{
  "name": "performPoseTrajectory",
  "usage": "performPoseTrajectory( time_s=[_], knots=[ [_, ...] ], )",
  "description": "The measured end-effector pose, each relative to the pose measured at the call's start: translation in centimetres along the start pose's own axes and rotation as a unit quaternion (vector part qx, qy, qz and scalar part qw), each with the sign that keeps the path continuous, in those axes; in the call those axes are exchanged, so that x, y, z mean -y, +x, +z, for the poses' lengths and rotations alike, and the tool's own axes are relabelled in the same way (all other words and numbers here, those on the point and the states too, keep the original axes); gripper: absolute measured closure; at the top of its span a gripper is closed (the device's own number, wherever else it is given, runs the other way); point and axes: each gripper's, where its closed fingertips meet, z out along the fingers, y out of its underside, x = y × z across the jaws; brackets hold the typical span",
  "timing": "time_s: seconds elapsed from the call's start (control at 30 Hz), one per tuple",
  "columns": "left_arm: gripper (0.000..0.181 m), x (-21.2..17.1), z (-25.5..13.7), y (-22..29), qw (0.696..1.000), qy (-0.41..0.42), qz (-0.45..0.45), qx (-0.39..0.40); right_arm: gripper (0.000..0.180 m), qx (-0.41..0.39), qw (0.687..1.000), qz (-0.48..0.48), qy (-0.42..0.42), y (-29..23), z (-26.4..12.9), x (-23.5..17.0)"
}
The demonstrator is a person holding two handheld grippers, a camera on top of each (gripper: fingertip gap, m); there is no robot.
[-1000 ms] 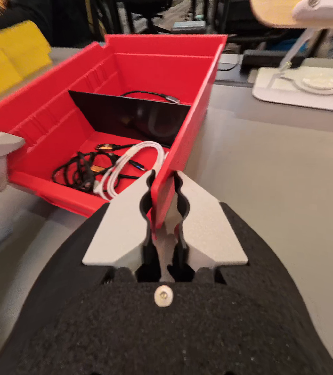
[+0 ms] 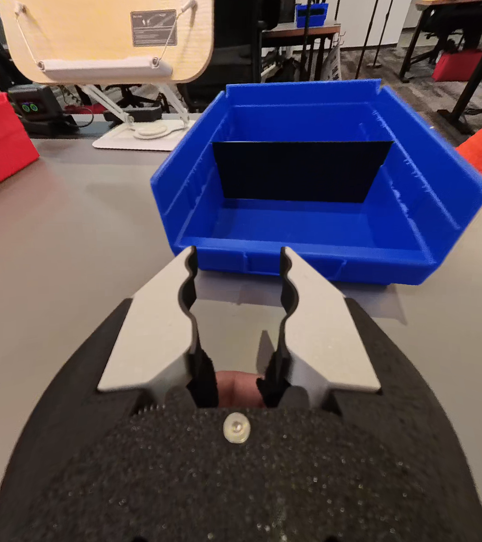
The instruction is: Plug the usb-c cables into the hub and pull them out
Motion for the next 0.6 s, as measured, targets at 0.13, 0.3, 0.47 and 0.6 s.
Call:
performPoseTrajectory(
  time_s=[0.13, 0.3, 0.47, 0.6],
  knots=[
    [0.144, -0.6, 0.3, -1.5, 0.999, -0.019, -0.014, 0.028, 0.125, 0.038, 0.999, 0.033, 0.008, -1.8, 0.9, 0.5],
    [0.143, -1.0, 0.4, -1.3, 0.999, -0.025, -0.011, 0.017, 0.125, 0.046, 0.999, 0.018, -0.016, -2.7, 1.9, -0.4],
    [0.153, 2.8, -1.9, 1.1, 0.995, 0.017, -0.064, -0.075, 0.125, 0.052, 0.998, 0.035, 0.001, -3.0, 2.1, 0.3],
    [0.16, 10.9, -4.7, 0.2, 0.987, 0.038, -0.089, -0.132, 0.125, 0.061, 0.997, 0.047, -0.001, -3.1, 2.4, 0.4]
  ],
)
